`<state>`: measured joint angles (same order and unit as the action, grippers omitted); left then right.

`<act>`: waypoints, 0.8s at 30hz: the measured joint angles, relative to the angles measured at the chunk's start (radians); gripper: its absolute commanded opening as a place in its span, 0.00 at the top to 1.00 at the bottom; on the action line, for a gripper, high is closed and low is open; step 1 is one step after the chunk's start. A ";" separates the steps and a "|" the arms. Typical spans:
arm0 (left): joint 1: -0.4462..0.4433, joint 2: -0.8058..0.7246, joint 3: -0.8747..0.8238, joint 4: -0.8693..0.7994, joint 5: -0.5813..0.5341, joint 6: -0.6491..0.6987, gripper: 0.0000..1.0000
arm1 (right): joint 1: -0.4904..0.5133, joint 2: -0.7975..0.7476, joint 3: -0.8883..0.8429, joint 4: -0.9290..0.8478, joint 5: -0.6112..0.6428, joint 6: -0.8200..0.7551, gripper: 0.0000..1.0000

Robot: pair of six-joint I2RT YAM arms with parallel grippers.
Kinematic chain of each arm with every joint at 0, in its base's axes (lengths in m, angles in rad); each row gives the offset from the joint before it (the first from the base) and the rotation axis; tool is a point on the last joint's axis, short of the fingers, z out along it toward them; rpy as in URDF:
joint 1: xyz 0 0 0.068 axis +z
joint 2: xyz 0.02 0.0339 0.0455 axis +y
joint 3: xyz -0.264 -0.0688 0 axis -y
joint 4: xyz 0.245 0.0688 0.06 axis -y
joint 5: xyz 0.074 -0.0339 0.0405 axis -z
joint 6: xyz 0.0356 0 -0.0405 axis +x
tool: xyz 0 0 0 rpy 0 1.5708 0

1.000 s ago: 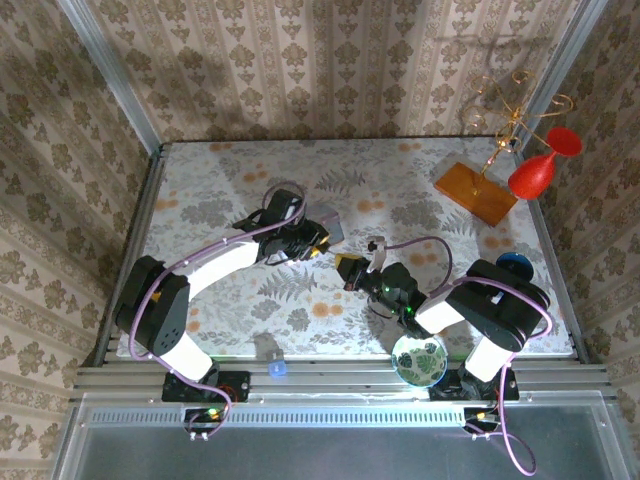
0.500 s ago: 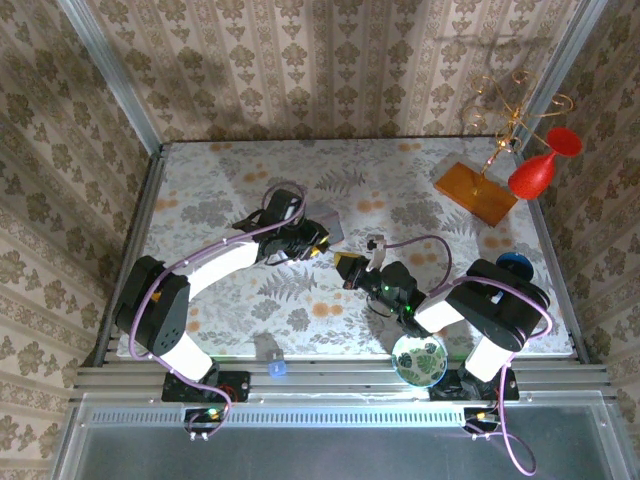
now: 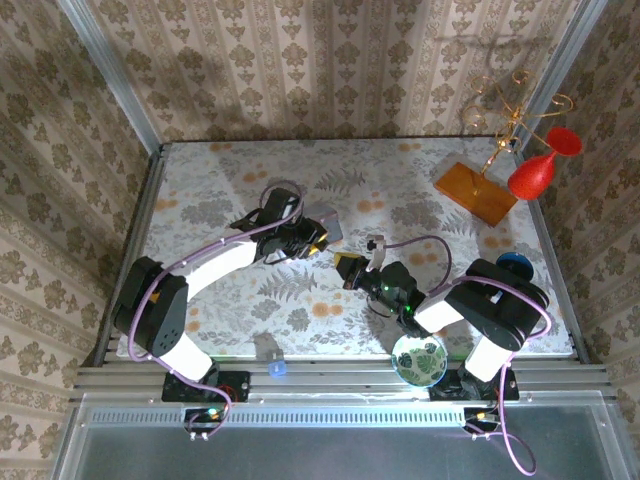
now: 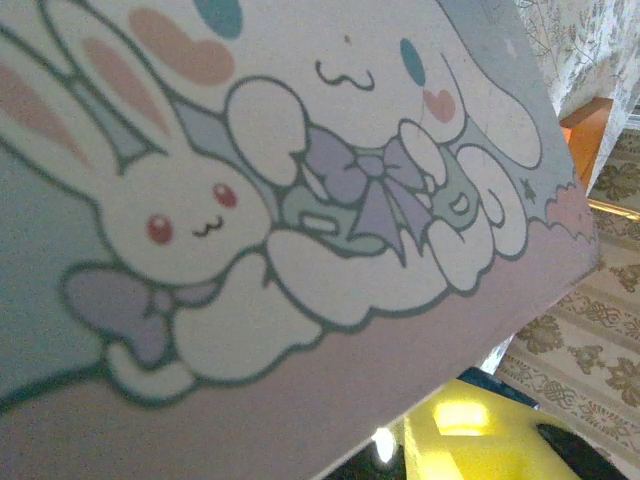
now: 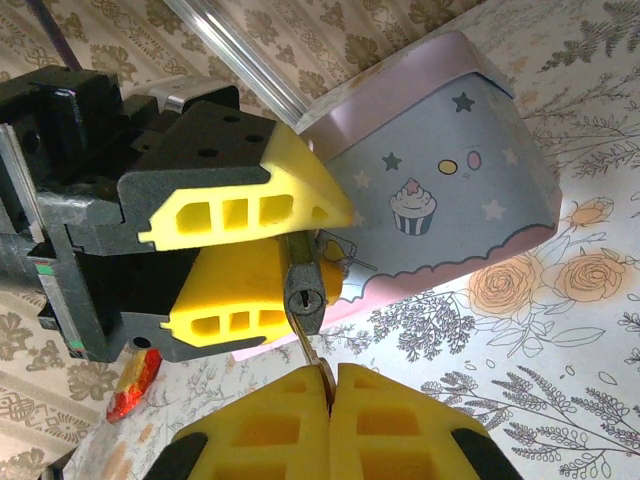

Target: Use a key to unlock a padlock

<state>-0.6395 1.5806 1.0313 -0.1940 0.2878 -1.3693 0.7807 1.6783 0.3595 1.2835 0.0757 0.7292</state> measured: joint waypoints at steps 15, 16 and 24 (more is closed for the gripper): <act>0.001 -0.002 -0.003 0.000 0.001 0.000 1.00 | 0.000 0.011 0.000 0.000 0.001 0.000 1.00; 0.001 -0.002 -0.004 0.001 0.001 0.000 1.00 | 0.000 0.013 0.000 0.000 0.001 0.000 1.00; 0.001 -0.002 -0.005 0.002 0.001 0.000 1.00 | 0.000 0.021 0.023 0.000 0.004 0.000 1.00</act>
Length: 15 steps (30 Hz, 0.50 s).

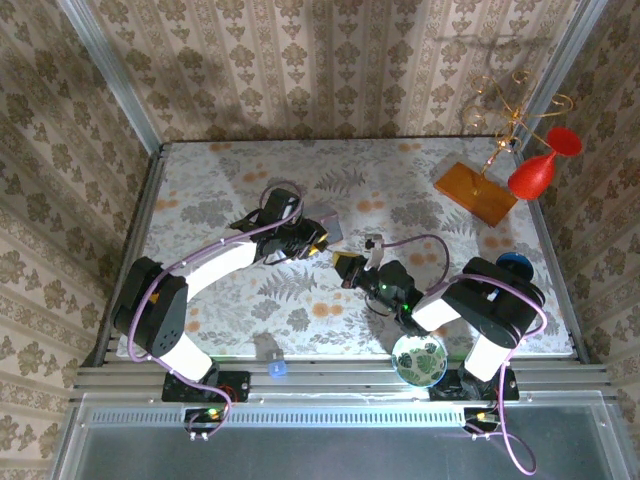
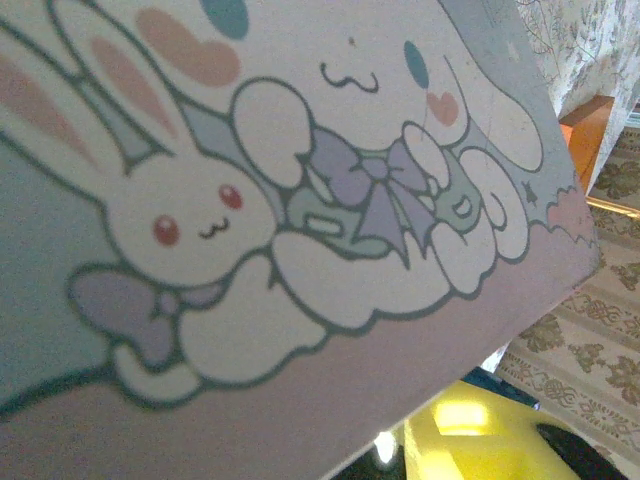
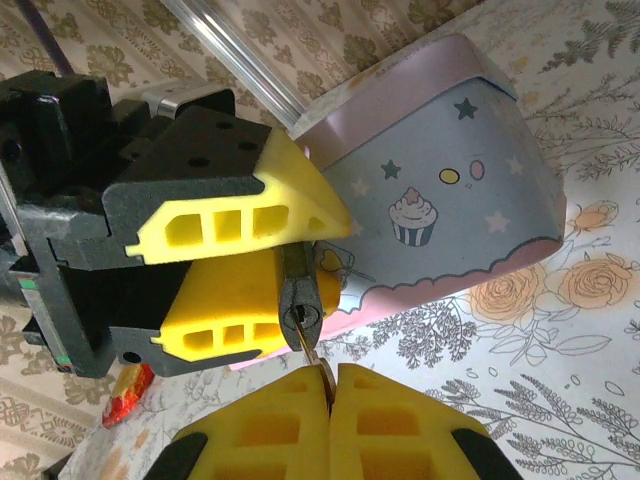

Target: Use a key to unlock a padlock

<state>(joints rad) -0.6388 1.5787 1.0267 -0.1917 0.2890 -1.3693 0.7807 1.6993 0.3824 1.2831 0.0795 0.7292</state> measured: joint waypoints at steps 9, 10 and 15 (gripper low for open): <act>0.000 -0.002 -0.006 0.007 0.000 0.000 1.00 | 0.000 0.000 0.003 0.000 0.002 0.000 1.00; 0.000 -0.002 -0.006 0.007 0.000 0.000 1.00 | 0.000 0.000 0.003 0.000 0.003 0.000 1.00; 0.000 -0.002 -0.006 0.006 0.000 0.000 1.00 | 0.000 0.005 0.003 0.000 0.012 0.000 1.00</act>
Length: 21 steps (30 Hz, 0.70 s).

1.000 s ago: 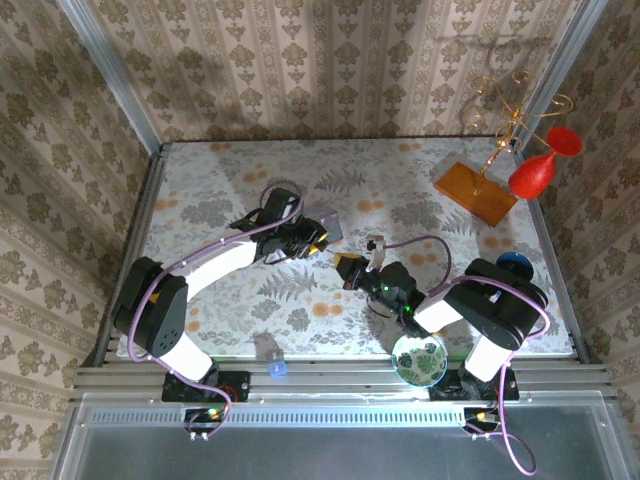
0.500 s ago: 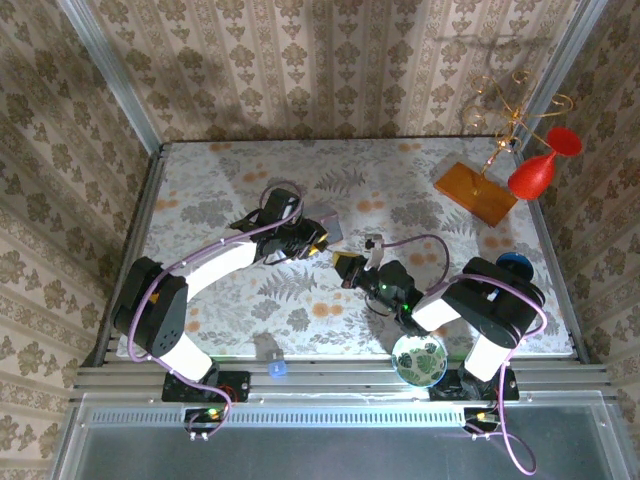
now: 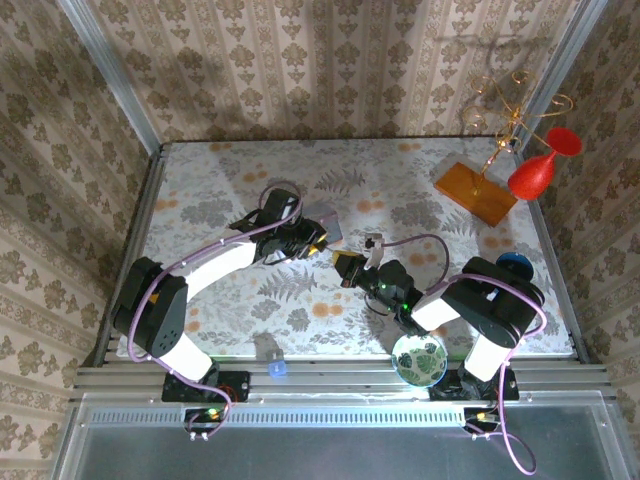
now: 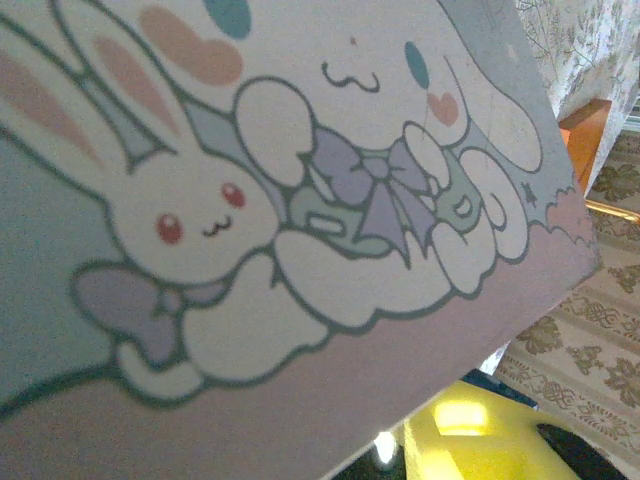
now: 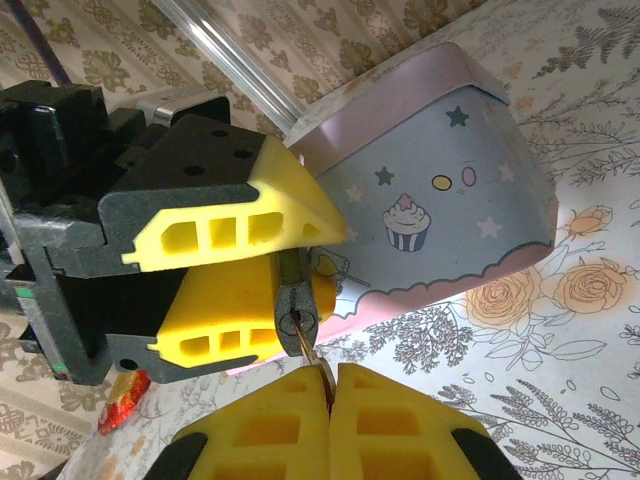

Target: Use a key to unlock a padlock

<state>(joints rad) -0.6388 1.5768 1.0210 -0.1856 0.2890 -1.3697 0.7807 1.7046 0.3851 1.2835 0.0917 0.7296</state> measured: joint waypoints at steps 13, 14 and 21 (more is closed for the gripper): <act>0.000 0.000 0.000 0.000 0.001 0.000 1.00 | 0.000 0.015 0.008 0.001 0.002 0.000 1.00; 0.000 0.000 0.000 0.000 0.001 0.000 1.00 | 0.000 0.015 0.009 0.001 0.002 0.000 1.00; -0.001 0.000 0.000 0.002 0.002 -0.001 1.00 | 0.000 0.015 0.014 0.000 0.006 0.000 1.00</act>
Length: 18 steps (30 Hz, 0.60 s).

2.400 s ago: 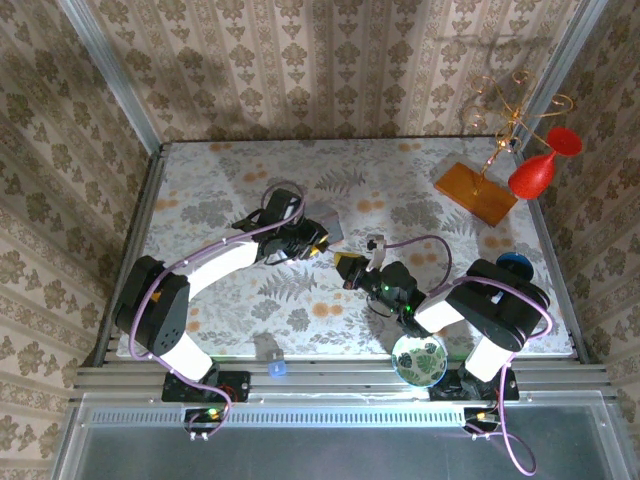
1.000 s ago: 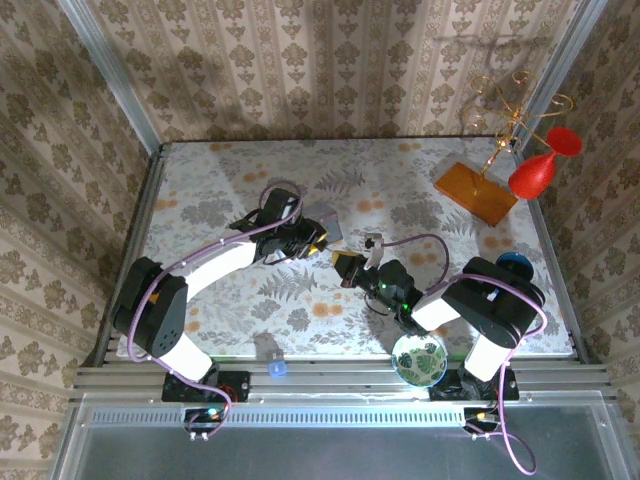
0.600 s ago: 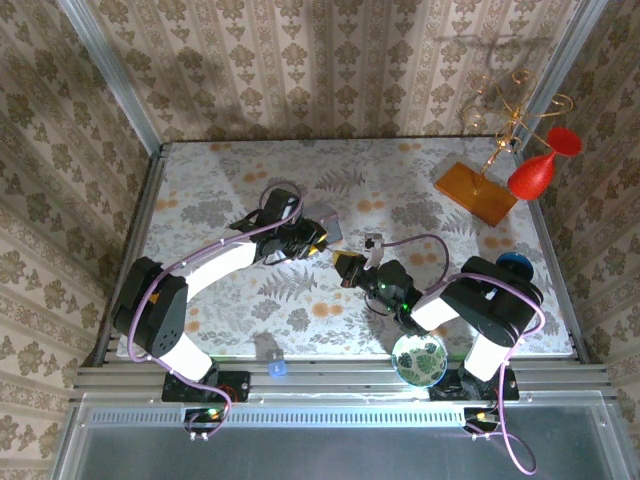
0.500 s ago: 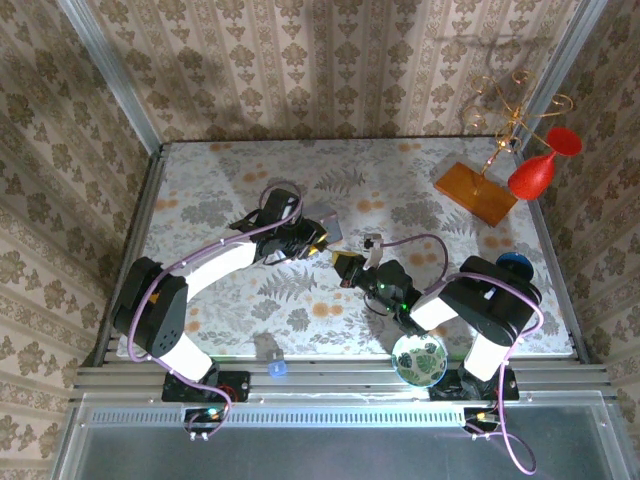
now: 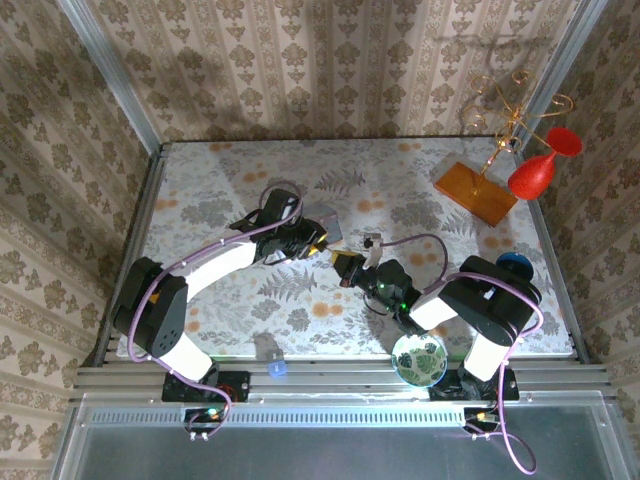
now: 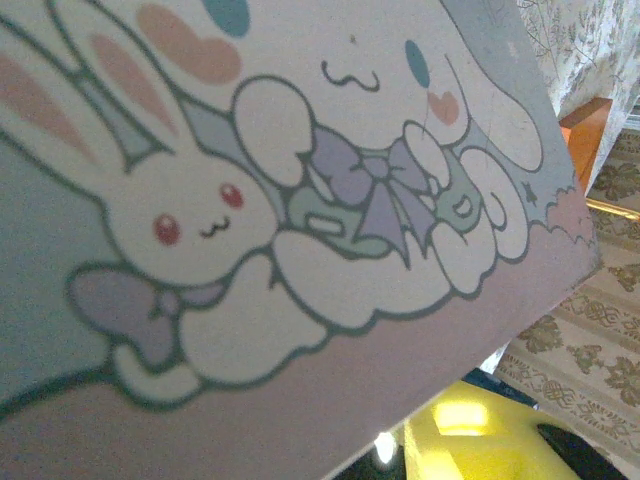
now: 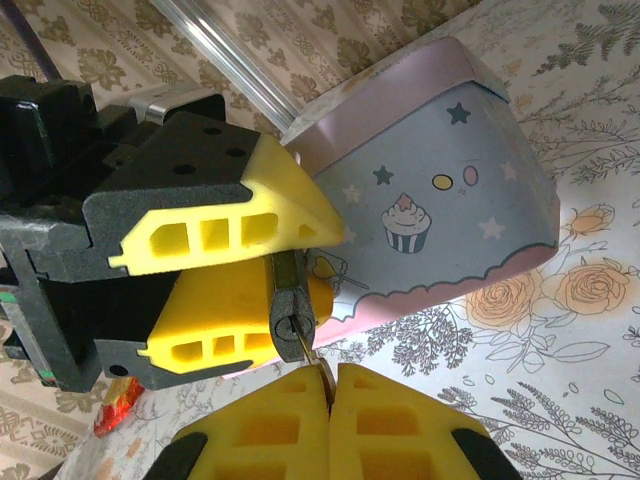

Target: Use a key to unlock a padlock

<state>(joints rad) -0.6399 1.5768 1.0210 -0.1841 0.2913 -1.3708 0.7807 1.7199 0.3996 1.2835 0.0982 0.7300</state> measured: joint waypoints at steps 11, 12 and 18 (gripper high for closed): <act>0.000 0.000 0.000 0.014 -0.008 -0.011 1.00 | 0.000 0.010 0.016 -0.003 0.019 0.016 1.00; 0.000 0.000 0.000 0.014 -0.011 -0.010 1.00 | 0.000 0.015 0.019 -0.003 0.019 0.022 1.00; -0.001 0.001 0.000 0.014 -0.030 -0.010 1.00 | 0.000 0.022 0.045 -0.035 0.018 0.038 1.00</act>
<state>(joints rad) -0.6411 1.5776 1.0210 -0.1703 0.2611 -1.3811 0.7811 1.7416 0.4446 1.2488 0.1162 0.7677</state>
